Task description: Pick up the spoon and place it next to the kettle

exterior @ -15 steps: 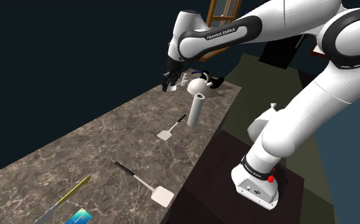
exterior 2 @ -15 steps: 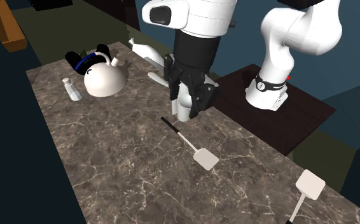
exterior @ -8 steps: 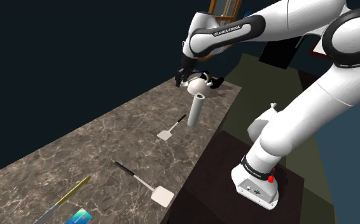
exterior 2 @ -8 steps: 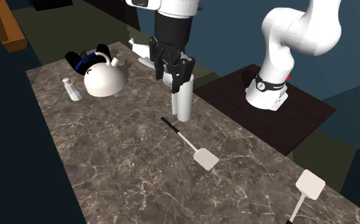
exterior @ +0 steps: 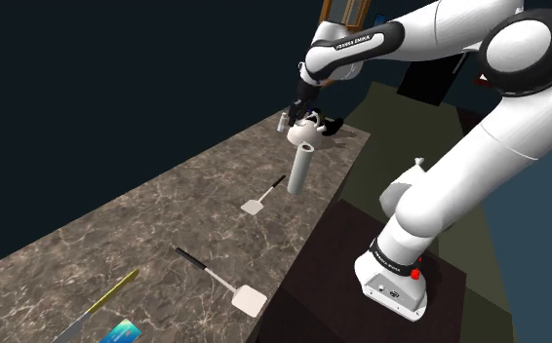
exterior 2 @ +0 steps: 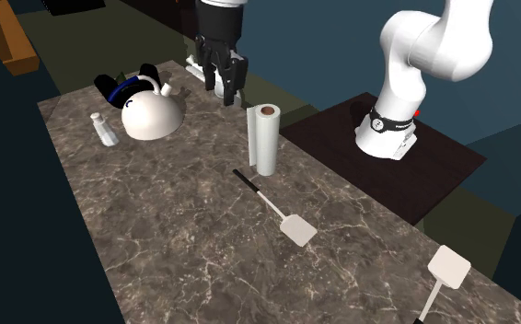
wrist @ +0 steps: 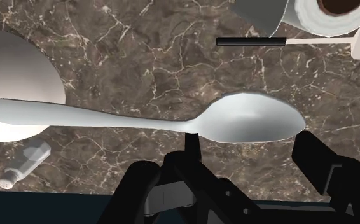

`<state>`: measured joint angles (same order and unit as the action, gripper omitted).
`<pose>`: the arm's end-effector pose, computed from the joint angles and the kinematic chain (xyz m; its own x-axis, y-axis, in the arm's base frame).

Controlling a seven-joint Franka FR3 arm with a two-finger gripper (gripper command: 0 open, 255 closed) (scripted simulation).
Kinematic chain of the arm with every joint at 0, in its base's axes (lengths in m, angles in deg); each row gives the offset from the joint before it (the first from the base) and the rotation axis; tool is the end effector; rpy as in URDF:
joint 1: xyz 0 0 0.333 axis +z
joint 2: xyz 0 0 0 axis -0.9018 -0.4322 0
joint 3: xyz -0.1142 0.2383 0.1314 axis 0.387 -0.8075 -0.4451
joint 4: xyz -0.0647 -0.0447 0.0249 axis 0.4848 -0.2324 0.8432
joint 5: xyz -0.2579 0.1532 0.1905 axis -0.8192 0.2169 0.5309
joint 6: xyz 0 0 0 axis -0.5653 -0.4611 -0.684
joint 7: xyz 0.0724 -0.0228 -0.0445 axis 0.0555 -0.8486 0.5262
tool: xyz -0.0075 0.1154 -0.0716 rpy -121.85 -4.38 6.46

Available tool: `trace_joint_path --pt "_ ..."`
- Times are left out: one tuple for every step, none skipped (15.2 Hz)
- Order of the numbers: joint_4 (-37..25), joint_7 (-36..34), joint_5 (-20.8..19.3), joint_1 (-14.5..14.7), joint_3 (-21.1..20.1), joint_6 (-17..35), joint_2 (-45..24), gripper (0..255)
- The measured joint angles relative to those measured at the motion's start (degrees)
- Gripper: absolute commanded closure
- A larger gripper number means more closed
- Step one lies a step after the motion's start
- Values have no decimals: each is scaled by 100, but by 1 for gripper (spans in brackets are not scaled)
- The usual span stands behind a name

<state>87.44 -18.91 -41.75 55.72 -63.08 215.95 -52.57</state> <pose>0.4561 -0.1309 0.4179 0.9808 0.1178 0.1554 0.1137 -0.9929 0.0354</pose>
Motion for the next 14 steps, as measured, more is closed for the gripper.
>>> trace_joint_path --pt "-27 149 10 -53 87 -9 -22 255" --pt "-90 311 29 -108 181 -23 -72 255" --pt "-142 433 40 -151 251 -56 -93 255" --pt "-216 628 73 -219 368 -52 -176 255" --pt "-299 787 106 -269 455 -46 -271 255" --pt "-390 948 135 -323 543 -72 -342 255" --pt "-470 1109 171 -377 628 -79 -422 255" --pt "-532 1248 204 -424 699 -84 -488 255" --pt "-639 1381 244 -467 766 -112 -576 255" --pt "-739 1551 279 -533 856 -167 -630 255" --pt "-915 1714 349 -584 933 -198 -786 255" --pt "-1071 1887 408 -648 1013 -259 -900 255" --pt "-1251 2072 496 -713 1092 -280 -1075 255" --pt "-1268 2161 529 -747 1126 -259 -1125 255"
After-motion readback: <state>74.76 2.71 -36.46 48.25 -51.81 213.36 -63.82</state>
